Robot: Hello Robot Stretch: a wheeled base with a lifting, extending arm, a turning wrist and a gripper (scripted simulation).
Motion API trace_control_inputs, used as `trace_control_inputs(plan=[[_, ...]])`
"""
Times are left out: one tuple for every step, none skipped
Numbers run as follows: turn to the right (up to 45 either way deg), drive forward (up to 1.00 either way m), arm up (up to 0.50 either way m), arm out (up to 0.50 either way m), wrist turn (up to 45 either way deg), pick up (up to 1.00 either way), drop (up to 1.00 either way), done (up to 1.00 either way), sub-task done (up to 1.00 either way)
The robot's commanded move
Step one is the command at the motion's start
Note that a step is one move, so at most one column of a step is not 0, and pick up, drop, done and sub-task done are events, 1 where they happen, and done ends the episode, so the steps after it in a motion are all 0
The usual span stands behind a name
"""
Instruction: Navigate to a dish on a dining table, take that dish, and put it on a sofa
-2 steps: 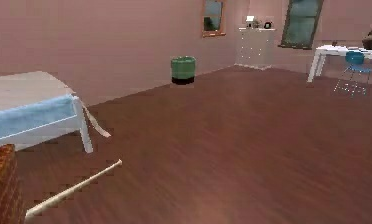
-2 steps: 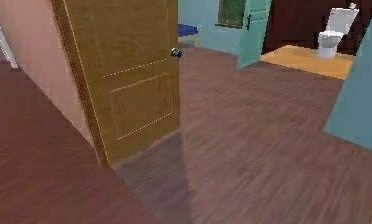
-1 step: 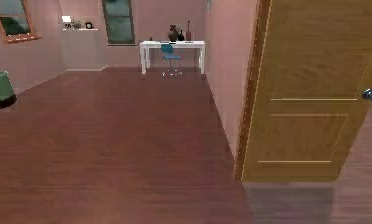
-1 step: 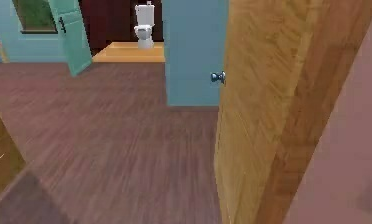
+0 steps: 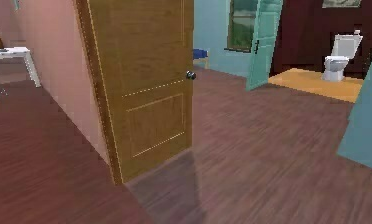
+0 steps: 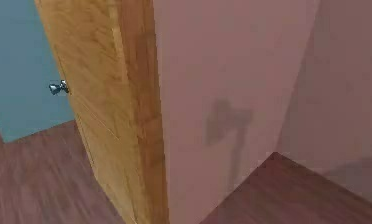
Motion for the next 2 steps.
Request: trace_control_inputs(plan=[[0.0,0.35,0.00,0.00,0.0,0.00,0.00,0.00,0.00],[30.0,0.00,0.00,0.00,0.0,0.00,0.00,0.00,0.00]])
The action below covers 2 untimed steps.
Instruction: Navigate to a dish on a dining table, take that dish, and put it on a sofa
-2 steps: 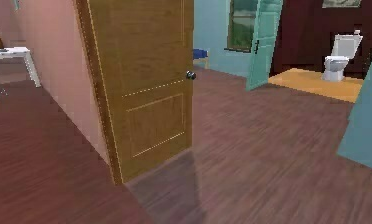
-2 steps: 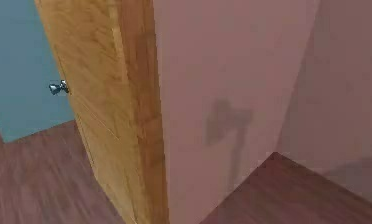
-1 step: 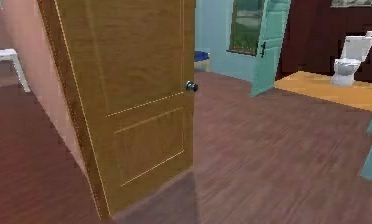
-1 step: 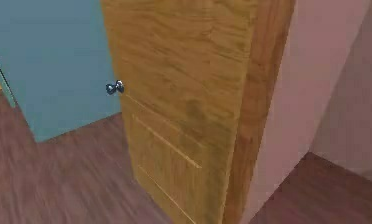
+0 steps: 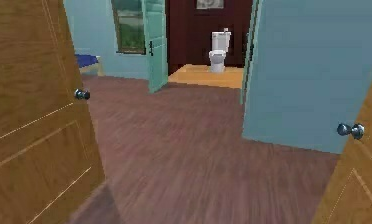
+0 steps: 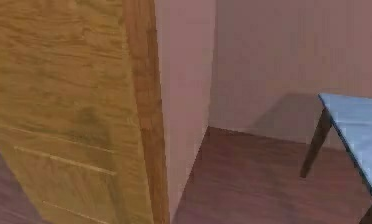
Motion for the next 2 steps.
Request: trace_control_inputs(plan=[[0.0,1.00,0.00,0.00,0.0,0.00,0.00,0.00,0.00],[6.0,0.00,0.00,0.00,0.0,0.00,0.00,0.00,0.00]])
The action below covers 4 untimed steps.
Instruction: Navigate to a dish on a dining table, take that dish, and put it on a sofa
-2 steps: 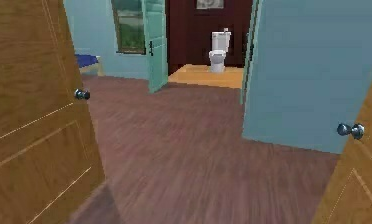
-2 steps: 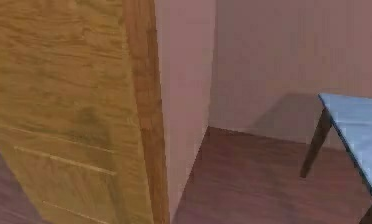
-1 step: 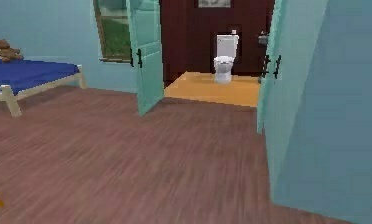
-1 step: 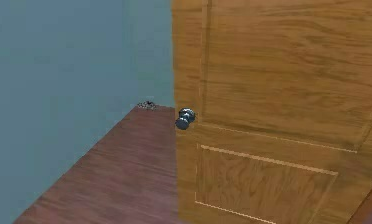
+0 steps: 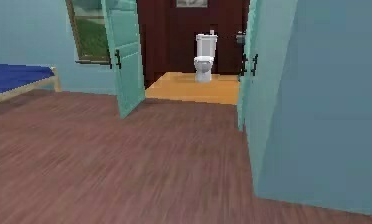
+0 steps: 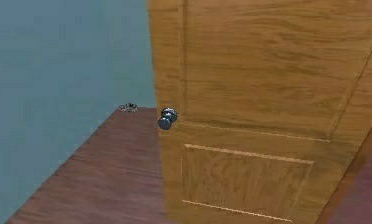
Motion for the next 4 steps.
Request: trace_control_inputs(plan=[[0.0,0.30,0.00,0.00,0.0,0.00,0.00,0.00,0.00],[-36.0,0.00,0.00,0.00,0.0,0.00,0.00,0.00,0.00],[0.0,0.40,0.00,0.00,0.0,0.00,0.00,0.00,0.00],[-6.0,0.00,0.00,0.00,0.0,0.00,0.00,0.00,0.00]])
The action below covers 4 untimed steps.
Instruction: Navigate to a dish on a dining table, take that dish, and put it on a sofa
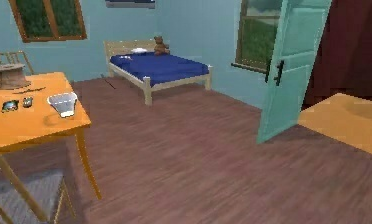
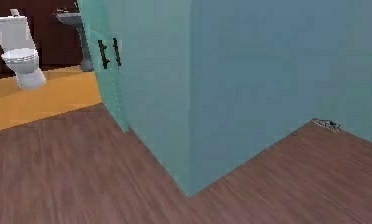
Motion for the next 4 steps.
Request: trace_control_inputs(plan=[[0.0,0.45,0.00,0.00,0.0,0.00,0.00,0.00,0.00],[-3.0,0.00,0.00,0.00,0.0,0.00,0.00,0.00,0.00],[0.0,0.20,0.00,0.00,0.0,0.00,0.00,0.00,0.00],[-45.0,0.00,0.00,0.00,0.0,0.00,0.00,0.00,0.00]])
